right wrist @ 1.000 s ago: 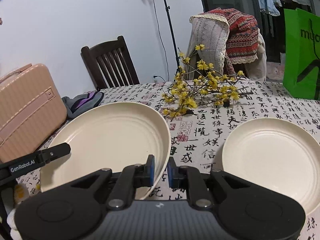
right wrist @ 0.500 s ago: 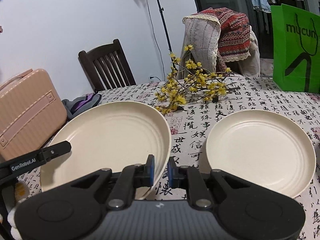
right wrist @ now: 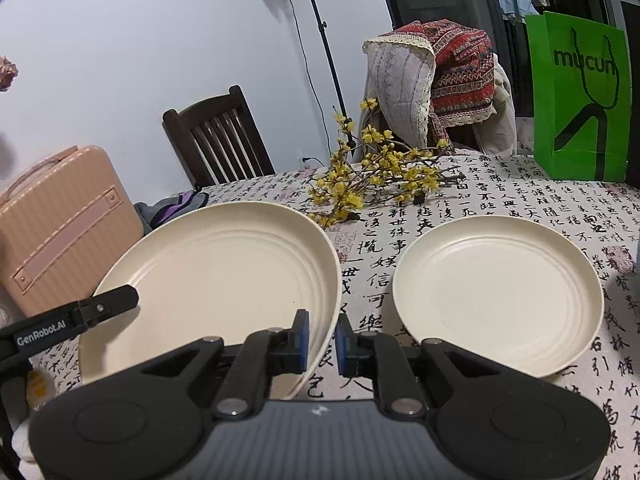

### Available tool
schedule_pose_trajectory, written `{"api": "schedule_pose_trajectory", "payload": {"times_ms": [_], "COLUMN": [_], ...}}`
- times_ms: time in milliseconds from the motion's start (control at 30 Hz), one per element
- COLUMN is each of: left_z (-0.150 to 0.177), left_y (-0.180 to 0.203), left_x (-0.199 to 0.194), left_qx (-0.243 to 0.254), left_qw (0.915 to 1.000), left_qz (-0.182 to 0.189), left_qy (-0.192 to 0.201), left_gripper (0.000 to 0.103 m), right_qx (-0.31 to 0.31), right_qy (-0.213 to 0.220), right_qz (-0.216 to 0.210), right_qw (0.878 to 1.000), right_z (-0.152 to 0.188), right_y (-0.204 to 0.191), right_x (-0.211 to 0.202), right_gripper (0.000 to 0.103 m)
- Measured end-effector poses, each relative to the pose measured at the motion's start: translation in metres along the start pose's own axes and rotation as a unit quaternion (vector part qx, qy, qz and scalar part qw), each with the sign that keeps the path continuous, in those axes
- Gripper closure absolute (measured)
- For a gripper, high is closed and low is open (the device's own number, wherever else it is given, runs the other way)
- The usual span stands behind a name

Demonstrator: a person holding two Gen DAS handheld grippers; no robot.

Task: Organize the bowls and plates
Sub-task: 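Carry the held cream plates with both grippers toward the blue bowls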

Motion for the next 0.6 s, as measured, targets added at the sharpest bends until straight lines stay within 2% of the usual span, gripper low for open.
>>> {"api": "schedule_pose_trajectory", "payload": {"times_ms": [600], "left_z": [0.018], "left_y": [0.022], "left_x": [-0.029], "left_qx": [0.003], "left_qw": [1.0], "left_qz": [-0.003], "left_qy": [0.007], "left_gripper": [0.077], "right_qx": [0.002], "right_qy": [0.006], "right_qz": [-0.006], "right_qw": [1.0], "right_z": [0.017], "right_y": [0.013], "right_x": [-0.035], "right_gripper": [0.09]}}
Point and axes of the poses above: each gripper's, at about its wrist camera, not at the fingertips, and x roughly the way its jaws point, y to its right, z to its underside, the point moved 4 cm from there along x, roughly the way its jaws point, and after that the axes turned 10 degrees about -x, right-handed, at the moved point
